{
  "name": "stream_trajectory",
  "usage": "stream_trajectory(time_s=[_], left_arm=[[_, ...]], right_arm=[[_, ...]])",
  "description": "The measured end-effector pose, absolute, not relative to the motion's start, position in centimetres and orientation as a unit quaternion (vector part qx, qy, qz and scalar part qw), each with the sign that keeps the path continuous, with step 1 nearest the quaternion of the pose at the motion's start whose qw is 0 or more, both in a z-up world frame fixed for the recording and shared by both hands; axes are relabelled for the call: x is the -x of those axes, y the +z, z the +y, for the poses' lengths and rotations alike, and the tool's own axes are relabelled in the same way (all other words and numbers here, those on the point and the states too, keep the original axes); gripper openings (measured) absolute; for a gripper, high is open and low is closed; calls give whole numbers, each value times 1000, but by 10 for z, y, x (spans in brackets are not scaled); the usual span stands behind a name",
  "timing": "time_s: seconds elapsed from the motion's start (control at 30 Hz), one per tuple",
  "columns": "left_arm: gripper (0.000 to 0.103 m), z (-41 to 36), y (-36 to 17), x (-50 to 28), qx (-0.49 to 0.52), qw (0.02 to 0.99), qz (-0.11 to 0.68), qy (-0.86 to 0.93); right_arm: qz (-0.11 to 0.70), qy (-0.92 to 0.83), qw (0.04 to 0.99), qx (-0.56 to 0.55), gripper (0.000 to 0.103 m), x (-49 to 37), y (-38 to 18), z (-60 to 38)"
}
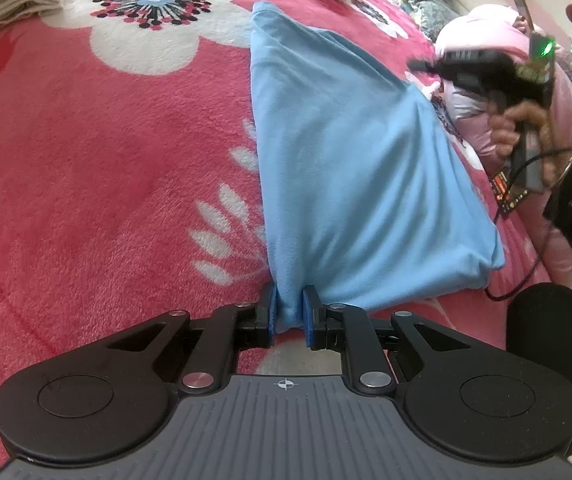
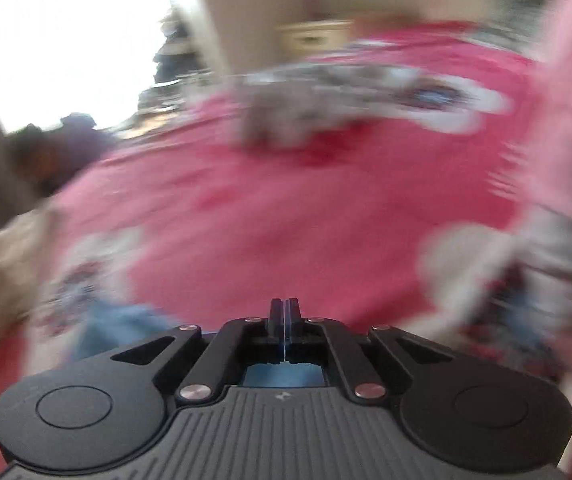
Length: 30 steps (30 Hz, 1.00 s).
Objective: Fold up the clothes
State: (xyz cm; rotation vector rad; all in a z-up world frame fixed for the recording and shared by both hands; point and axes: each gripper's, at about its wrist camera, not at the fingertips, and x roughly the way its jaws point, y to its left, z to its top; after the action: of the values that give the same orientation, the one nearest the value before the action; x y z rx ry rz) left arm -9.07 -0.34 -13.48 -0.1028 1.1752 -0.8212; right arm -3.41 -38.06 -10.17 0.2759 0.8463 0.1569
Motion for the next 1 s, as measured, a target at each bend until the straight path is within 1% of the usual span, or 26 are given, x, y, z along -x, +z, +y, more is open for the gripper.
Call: stream_trajectory(time_s=[0.07, 0.13, 0.2, 0.3, 0.4, 0.47, 0.5, 0.57, 0.6, 0.63, 0.67, 0.77, 0.8, 0.9, 0.93, 0.97, 1.0], left_arm=[[15, -3, -135, 90, 48, 751, 539, -377], [15, -3, -135, 89, 52, 750, 541, -377], [15, -3, -135, 90, 53, 752, 538, -378], [15, -2, -136, 91, 56, 753, 534, -381], [15, 0, -137, 90, 61, 750, 535, -385], [15, 1, -138, 88, 66, 746, 538, -387], [15, 1, -138, 87, 67, 745, 539, -387], [15, 0, -139, 86, 70, 744, 541, -387], [15, 0, -138, 87, 71, 744, 540, -386], [15, 0, -138, 88, 71, 746, 539, -385], [15, -1, -138, 89, 69, 747, 537, -385], [15, -2, -137, 91, 64, 750, 534, -385], [15, -2, -137, 90, 63, 749, 534, -386], [15, -2, -137, 87, 67, 744, 540, -387], [16, -2, -137, 86, 70, 742, 543, -387], [16, -1, -137, 85, 73, 740, 546, -386], [16, 0, -136, 83, 75, 738, 549, -385]], right_arm=[[405, 129, 897, -125, 3, 28, -95, -362], [423, 160, 884, -114, 3, 14, -104, -344], [419, 102, 891, -142, 0, 1, -114, -354], [400, 20, 896, -193, 3, -11, -121, -375], [383, 111, 892, -214, 4, -7, -107, -366], [404, 187, 871, -207, 4, -8, -107, -349], [416, 185, 868, -198, 4, -12, -112, -343], [440, 157, 866, -177, 3, -21, -126, -335], [437, 97, 876, -181, 0, -23, -129, -343], [427, 21, 885, -187, 0, -24, -132, -355], [410, -44, 889, -200, 6, -20, -129, -370], [348, -81, 900, -248, 6, 13, -99, -412], [333, -77, 910, -235, 6, 26, -84, -420], [294, -42, 944, -145, 7, 70, -34, -431], [285, -24, 951, -114, 8, 82, -18, -432], [275, -6, 958, -82, 17, 94, -2, -432], [280, 17, 959, -48, 29, 102, 7, -425]])
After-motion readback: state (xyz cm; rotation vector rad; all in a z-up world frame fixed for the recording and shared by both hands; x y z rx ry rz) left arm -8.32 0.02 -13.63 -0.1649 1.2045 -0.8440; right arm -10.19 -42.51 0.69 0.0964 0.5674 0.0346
